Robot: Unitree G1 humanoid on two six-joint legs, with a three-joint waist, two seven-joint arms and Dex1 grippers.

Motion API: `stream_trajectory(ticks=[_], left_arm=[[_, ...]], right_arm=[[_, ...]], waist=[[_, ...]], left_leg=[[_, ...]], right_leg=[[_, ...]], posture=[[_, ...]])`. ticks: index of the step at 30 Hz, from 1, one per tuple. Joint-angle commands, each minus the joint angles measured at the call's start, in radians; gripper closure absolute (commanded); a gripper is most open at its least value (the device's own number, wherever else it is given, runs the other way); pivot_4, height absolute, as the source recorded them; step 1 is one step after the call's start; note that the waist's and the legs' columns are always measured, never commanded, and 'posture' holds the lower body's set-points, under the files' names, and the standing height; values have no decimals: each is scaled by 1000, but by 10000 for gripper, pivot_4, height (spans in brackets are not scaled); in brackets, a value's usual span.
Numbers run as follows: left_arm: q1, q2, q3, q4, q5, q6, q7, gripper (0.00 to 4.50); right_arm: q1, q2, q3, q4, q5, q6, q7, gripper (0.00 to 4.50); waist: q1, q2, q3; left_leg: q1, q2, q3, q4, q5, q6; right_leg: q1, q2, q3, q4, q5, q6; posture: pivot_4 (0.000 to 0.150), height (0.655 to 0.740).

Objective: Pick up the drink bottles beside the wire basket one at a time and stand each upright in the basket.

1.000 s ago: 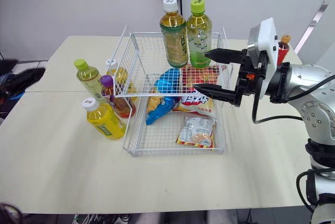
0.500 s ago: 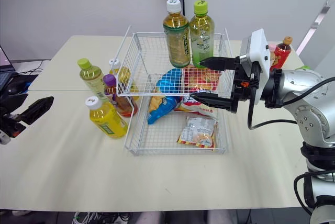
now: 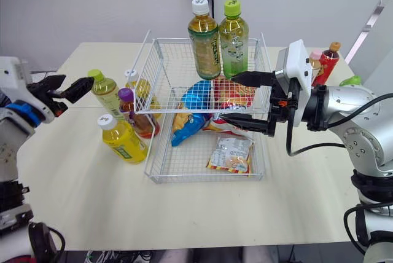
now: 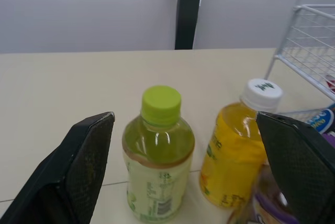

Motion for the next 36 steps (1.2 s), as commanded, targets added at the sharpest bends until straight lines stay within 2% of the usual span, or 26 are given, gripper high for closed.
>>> stream_trajectory(ticks=[1, 9, 19, 22, 30, 31, 36], left_arm=[[-96, 17, -54, 127, 59, -87, 13, 63], [-274, 15, -159, 413, 133, -179, -31, 63], [-384, -1, -235, 617, 206, -300, -79, 63], [-401, -3, -240, 661, 217, -324, -81, 5467], [-420, -5, -242, 717, 228, -345, -98, 29479], [-420, -4, -240, 714, 226, -346, -101, 31233], [-407, 28, -218, 622, 205, -334, -124, 31195]], right_arm=[[-2, 4, -25, -37, 8, 0, -20, 0], [7, 6, -33, -55, 18, 12, -39, 0], [-4, 12, -29, -65, 31, 31, -61, 0], [-7, 12, -31, -71, 37, 40, -66, 0], [-11, 9, -37, -75, 46, 53, -75, 0], [-10, 9, -38, -76, 46, 54, -75, 0], [-11, 4, -44, -82, 53, 59, -88, 0]], waist=[[0, 0, 0], [-1, 0, 0], [-1, 0, 0], [-3, 0, 0], [-3, 0, 0], [-3, 0, 0], [-3, 0, 0]], left_leg=[[0, 0, 0, 0, 0, 0], [0, -2, 0, 0, 0, 0], [0, -2, 0, 0, 0, 0], [0, -2, 0, 0, 0, 0], [0, -2, -1, 0, 0, 0], [0, -2, -1, 0, 0, 0], [0, -2, -1, 0, 0, 0]], right_leg=[[0, 0, 0, 0, 0, 0], [0, -1, 0, 0, 0, 0], [0, -1, 0, 0, 0, 1], [0, -1, 0, 0, 0, 1], [0, -1, 0, 1, 0, 1], [0, -1, 0, 1, 0, 1], [0, -1, 0, 1, 0, 1]], posture=[[1500, 7400], [1500, 7400], [1500, 7400], [1500, 7400], [1500, 7400], [1500, 7400], [1500, 7400]])
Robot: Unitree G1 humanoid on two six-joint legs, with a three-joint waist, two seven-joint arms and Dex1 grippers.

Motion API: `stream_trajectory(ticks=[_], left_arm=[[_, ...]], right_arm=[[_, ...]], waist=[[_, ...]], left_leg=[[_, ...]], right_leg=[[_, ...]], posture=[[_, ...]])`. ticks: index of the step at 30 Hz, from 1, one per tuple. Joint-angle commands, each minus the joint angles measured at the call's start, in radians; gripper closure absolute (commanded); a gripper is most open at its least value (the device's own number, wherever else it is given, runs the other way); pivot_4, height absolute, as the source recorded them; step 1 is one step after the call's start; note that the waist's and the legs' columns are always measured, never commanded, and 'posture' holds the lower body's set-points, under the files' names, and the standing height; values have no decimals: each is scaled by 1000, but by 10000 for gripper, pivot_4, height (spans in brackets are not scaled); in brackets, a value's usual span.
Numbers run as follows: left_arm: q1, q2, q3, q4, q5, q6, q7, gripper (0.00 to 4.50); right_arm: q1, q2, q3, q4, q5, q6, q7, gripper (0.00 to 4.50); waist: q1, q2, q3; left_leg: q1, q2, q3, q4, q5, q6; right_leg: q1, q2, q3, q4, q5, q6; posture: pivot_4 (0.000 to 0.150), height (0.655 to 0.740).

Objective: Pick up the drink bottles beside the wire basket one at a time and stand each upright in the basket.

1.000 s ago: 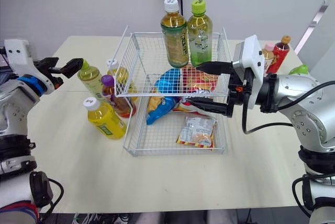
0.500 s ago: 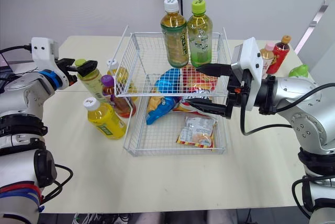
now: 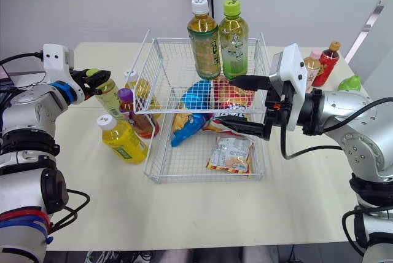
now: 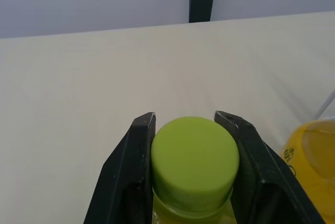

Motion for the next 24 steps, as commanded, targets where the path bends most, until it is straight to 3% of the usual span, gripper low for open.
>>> stream_trajectory(ticks=[1, 8, 12, 19, 24], left_arm=[[-10, 58, 33, -122, -24, 17, -19, 31195], [-17, 183, 71, -346, -80, 209, -68, 31195], [-94, 259, 45, -420, -109, 336, -124, 31195], [-378, 291, -56, -363, -85, 415, -219, 31195], [-628, 216, -124, -234, -61, 427, -257, 31195]], right_arm=[[-23, -8, -44, -35, 17, -2, -14, 0], [-23, -37, -81, -25, 28, 1, -4, 0], [-23, -72, -105, -9, 42, 5, 28, 0], [-25, -102, -118, -10, 75, 16, 53, 0], [-22, -95, -131, -14, 76, 10, 35, 0]], waist=[[0, 0, 0], [-7, -1, 1], [-6, -1, 1], [1, -2, 1], [1, -2, 1]], left_leg=[[0, 0, 0, 0, 0, 0], [-4, 0, 0, 0, 0, 0], [-4, 0, 0, 0, 0, 0], [-4, -1, 0, 0, 0, 0], [-4, -1, 1, 0, 0, 0]], right_leg=[[0, 0, 0, 0, 0, 0], [-5, 0, 0, 0, 0, 0], [-5, 0, 0, 0, 0, 0], [-3, 0, -1, 0, 0, 1], [-3, 0, -1, 0, -1, 2]], posture=[[1500, 7400], [1500, 7400], [1500, 7400], [1500, 7400], [1500, 7400]])
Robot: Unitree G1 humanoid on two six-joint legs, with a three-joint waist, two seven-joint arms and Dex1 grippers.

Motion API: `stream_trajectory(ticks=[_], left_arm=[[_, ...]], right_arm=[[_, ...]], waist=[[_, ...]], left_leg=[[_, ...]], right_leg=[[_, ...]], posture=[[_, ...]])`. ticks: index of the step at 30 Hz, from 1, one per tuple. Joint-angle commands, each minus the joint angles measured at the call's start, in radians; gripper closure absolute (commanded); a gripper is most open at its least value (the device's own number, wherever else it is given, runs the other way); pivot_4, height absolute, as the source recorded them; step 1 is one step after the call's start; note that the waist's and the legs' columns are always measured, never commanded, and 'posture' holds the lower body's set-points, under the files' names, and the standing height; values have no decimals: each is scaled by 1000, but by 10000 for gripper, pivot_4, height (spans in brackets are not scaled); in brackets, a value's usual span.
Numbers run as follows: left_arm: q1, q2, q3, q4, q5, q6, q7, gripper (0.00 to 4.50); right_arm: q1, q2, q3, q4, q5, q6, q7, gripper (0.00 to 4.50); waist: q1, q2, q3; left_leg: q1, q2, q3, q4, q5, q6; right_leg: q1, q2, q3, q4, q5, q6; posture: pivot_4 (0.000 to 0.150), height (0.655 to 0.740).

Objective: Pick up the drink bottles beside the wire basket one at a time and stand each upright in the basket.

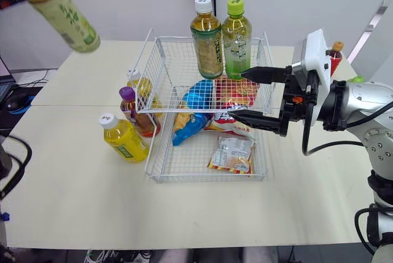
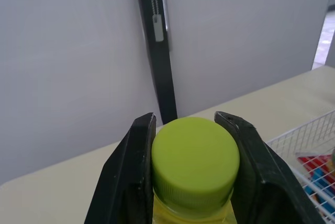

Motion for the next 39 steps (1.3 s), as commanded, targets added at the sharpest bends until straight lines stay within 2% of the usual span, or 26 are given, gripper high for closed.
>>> stream_trajectory(ticks=[1, 6, 13, 22, 39], left_arm=[[-136, -23, -13, 36, 4, -9, -37, 31195], [-259, -96, -44, 132, 13, -1, -97, 31195], [-302, -203, -52, 212, 5, 14, -155, 31195], [-227, -278, -85, 242, 49, -36, -198, 31195], [-126, -376, -101, 296, 120, -162, -157, 31195]], right_arm=[[-11, -8, -38, -19, 9, -14, -11, 0], [21, -10, -52, -29, 0, -25, -21, 0], [44, -6, -68, -35, -20, -43, -55, 0], [51, -2, -83, -43, -25, -52, -113, 0], [56, -8, -83, -60, 1, -38, -139, 0]], waist=[[-2, 0, 0], [-7, 0, 0], [-18, 0, 0], [-22, 0, 0], [-19, 0, 1]], left_leg=[[0, 0, 0, 0, 0, 0], [0, -1, 1, 0, 0, 0], [0, -1, 1, 0, 0, 0], [0, 0, 2, 0, 0, 0], [0, -1, 1, 0, 0, 0]], right_leg=[[0, 0, 0, 0, 0, 1], [0, -1, 1, 1, -1, 2], [-1, -1, 2, 1, -1, 2], [-2, -1, 2, 2, -1, 2], [-2, -2, 2, 2, -1, 2]], posture=[[1500, 7400], [1500, 7400], [1500, 7400], [1500, 7400], [1500, 7400]])
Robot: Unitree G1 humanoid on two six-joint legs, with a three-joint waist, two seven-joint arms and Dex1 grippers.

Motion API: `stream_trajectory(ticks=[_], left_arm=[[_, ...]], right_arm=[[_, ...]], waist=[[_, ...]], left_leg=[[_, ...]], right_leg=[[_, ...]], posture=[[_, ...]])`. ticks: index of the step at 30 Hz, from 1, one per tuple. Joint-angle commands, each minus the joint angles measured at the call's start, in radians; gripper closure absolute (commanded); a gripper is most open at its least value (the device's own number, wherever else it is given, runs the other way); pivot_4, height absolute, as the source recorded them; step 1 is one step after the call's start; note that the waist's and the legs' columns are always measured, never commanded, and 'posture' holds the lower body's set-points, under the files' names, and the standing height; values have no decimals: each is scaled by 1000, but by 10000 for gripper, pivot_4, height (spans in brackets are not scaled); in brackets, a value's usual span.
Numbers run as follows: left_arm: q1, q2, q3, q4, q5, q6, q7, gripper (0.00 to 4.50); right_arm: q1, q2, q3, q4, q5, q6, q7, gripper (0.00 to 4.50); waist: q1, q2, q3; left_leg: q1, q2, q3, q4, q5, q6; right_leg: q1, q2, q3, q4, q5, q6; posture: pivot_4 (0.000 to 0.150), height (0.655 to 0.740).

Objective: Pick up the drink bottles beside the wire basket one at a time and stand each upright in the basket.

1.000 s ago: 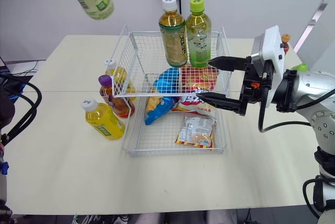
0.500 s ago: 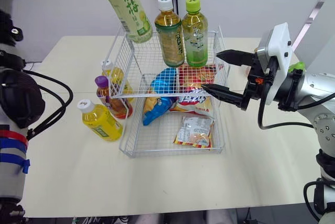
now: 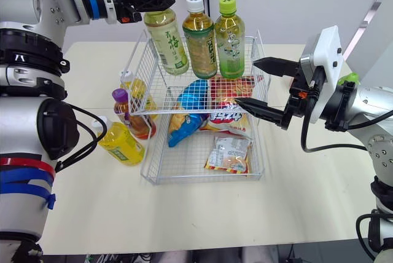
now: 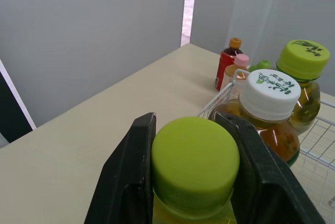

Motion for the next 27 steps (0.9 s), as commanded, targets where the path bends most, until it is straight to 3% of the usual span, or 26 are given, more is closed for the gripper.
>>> stream_trajectory(ticks=[1, 3, 13, 27], left_arm=[[-13, 1, -1, -13, 17, -47, -1, 31195], [-13, -3, 0, -5, 25, -44, -3, 31195], [1, -3, -2, -20, 37, -57, -47, 586], [21, 152, 61, -226, -39, 104, -117, 221]], right_arm=[[-2, -9, -41, -26, 12, -6, -9, 0], [1, -10, -41, -27, 13, -7, -10, 0], [3, -6, -39, -25, 14, -8, -13, 0], [18, -12, -49, -14, 3, -21, -5, 0]], waist=[[0, 0, 0], [0, 0, 0], [0, 0, 0], [-3, 0, 0]], left_leg=[[0, 0, 0, 0, 0, 0], [0, 0, 0, 0, 0, 0], [0, 0, 0, 0, 0, 0], [0, 0, 0, 0, 0, 0]], right_leg=[[0, 0, 0, 0, 0, 0], [0, 0, 0, 0, 0, 0], [0, 0, 0, 1, 0, 0], [0, 0, 0, 1, 0, 0]], posture=[[1500, 7400], [1500, 7400], [1500, 7400], [1500, 7400]])
